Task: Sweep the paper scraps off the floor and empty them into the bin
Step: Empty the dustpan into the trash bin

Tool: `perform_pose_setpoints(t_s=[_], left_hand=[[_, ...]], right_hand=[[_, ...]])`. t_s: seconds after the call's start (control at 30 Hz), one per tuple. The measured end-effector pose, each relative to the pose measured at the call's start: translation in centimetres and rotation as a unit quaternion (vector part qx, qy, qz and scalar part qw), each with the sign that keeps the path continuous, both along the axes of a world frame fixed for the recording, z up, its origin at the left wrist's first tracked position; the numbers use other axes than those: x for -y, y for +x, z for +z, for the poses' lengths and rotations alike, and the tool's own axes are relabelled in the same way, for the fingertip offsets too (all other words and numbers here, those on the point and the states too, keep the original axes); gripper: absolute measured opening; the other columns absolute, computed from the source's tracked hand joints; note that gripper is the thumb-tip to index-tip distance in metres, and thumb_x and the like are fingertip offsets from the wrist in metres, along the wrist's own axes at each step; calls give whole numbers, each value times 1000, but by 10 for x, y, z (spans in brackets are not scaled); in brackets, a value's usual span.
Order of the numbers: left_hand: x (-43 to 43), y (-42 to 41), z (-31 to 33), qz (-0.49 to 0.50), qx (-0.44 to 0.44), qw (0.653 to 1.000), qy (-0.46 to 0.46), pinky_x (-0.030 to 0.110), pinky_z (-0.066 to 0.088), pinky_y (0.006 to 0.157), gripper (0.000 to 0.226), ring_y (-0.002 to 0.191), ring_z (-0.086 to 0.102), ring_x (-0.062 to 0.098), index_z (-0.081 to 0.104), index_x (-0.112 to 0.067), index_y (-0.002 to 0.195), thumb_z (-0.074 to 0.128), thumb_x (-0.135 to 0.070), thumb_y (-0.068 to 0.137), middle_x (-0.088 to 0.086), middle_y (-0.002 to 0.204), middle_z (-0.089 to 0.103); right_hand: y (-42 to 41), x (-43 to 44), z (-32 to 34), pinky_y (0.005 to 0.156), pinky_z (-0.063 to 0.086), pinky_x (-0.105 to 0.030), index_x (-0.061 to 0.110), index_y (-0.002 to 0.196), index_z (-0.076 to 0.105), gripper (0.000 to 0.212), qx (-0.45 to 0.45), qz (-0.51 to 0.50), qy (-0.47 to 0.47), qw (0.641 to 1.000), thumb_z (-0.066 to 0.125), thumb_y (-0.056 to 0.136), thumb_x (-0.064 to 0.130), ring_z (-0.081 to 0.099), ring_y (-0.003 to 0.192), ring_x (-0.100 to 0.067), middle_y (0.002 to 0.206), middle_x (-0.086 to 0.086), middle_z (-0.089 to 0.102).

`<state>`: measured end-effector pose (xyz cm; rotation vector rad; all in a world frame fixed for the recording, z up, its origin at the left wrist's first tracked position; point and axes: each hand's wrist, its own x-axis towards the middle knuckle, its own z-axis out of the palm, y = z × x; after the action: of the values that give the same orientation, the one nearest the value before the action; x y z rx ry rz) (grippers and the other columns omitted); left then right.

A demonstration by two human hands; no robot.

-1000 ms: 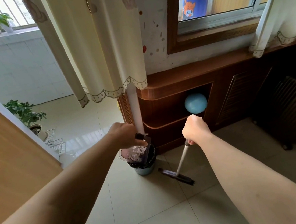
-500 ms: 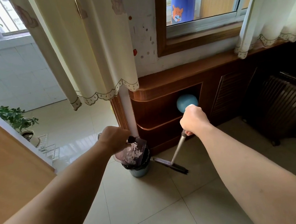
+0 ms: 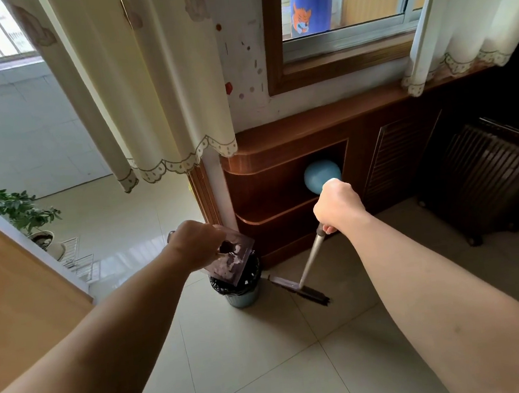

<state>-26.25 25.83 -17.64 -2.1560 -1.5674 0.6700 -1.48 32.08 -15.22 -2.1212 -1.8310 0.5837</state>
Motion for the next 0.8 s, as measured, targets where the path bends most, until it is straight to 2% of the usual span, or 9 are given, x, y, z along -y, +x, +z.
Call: perform_pose_setpoints(t_s=[0.13, 0.27, 0.37, 0.5, 0.63, 0.73, 0.8], left_hand=[[5, -13, -9, 21, 25, 999, 17, 29, 56, 70, 29, 87, 73, 21, 61, -16, 114, 47, -39, 102, -1, 98, 73], [14, -17, -21, -3, -16, 998, -56, 32, 57, 67, 30, 85, 73, 25, 61, -15, 114, 47, -39, 101, 3, 97, 73], [10, -23, -12, 18, -16, 1000, -5, 30, 54, 68, 32, 89, 73, 24, 61, -16, 115, 46, -41, 102, 2, 103, 73], [18, -20, -13, -2, -41, 998, -53, 33, 55, 70, 30, 92, 72, 27, 60, -15, 117, 46, -37, 102, 5, 104, 72], [20, -24, -12, 26, -8, 999, -23, 33, 54, 72, 33, 93, 72, 26, 60, -16, 117, 44, -40, 102, 4, 107, 72], [22, -20, -17, 15, -11, 1000, -20, 34, 55, 68, 29, 89, 72, 29, 62, -15, 112, 45, -36, 102, 4, 101, 72], [23, -22, -24, 9, -6, 1000, -29, 38, 58, 69, 22, 85, 71, 31, 62, -15, 109, 48, -30, 101, 3, 94, 72]], right_hand=[[-2, 0, -4, 66, 63, -38, 1, 90, 60, 17, -1, -2, -7, 1000, 48, 82, -7, 70, 54, -26, 66, -15, 69], [-6, 1, -5, 64, 62, -36, 2, 83, 60, 15, 4, -1, -8, 1000, 48, 81, -8, 68, 48, -24, 63, -14, 68], [-11, 1, -4, 63, 62, -36, 3, 81, 58, 14, 9, 3, -9, 1000, 49, 82, -7, 68, 48, -24, 63, -14, 68], [-14, 0, -3, 64, 62, -37, 3, 78, 58, 13, 10, 7, -10, 1000, 50, 81, -7, 69, 50, -24, 61, -13, 67], [-15, 1, 0, 63, 62, -34, 3, 73, 55, 14, 6, 8, -8, 1000, 49, 80, -7, 65, 45, -23, 59, -13, 66], [-17, 3, 0, 64, 62, -34, 5, 75, 54, 14, 1, 15, 0, 1000, 48, 78, -7, 69, 55, -27, 67, -15, 69], [-18, 4, 0, 65, 62, -36, 4, 78, 56, 15, 0, 18, -1, 1000, 47, 78, -8, 69, 54, -27, 66, -15, 68]])
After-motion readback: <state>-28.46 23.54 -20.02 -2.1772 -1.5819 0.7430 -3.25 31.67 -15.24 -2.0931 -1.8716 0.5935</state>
